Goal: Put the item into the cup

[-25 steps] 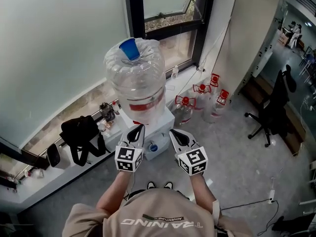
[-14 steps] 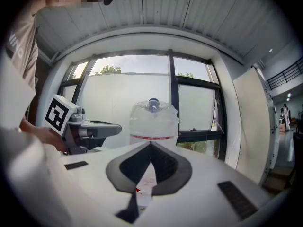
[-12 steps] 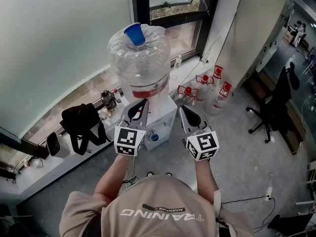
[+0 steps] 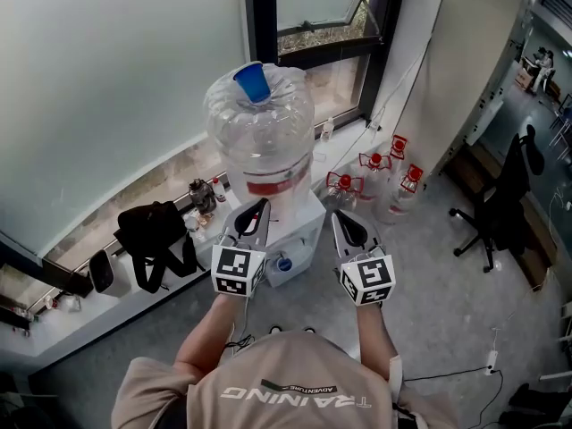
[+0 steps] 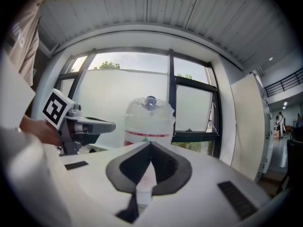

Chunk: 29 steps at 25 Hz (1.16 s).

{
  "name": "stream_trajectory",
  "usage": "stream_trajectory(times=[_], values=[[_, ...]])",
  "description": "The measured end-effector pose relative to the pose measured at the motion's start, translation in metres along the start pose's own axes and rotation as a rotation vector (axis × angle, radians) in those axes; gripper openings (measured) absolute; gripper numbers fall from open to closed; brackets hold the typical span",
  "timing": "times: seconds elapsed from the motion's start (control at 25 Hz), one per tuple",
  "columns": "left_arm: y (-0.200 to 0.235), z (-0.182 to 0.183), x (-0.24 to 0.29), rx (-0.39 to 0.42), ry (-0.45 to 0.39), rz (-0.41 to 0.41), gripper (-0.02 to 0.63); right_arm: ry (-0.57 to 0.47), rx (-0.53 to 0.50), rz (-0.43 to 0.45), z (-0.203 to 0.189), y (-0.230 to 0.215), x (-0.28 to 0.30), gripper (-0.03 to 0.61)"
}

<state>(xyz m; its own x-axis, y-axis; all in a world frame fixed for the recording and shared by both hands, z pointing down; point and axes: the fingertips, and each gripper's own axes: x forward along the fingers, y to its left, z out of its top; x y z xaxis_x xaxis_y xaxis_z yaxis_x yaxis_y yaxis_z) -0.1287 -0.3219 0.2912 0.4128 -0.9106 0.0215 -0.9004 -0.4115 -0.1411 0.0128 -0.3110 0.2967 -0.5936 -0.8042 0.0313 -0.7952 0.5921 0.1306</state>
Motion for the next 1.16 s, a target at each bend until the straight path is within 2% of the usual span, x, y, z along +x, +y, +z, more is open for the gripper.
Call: stream_trajectory(times=[0.32, 0.52, 0.88, 1.16], values=[[-0.002, -0.015, -0.009, -0.026, 0.032, -0.008, 0.008, 0.014, 0.021, 0.015, -0.005, 0.005, -0.001, 0.011], [-0.006, -0.006, -0.007, -0.09, 0.015, -0.012, 0.008, 0.029, 0.018, 0.023, -0.009, 0.007, -0.004, 0.011], [-0.008, 0.002, -0.01, -0.044, 0.016, -0.022, 0.009, 0.004, 0.012, 0.021, 0.001, 0.006, -0.005, 0.011], [-0.01, 0.001, -0.01, -0.046, 0.01, -0.023, 0.008, 0.004, 0.009, 0.019, -0.002, 0.002, -0.008, 0.011]])
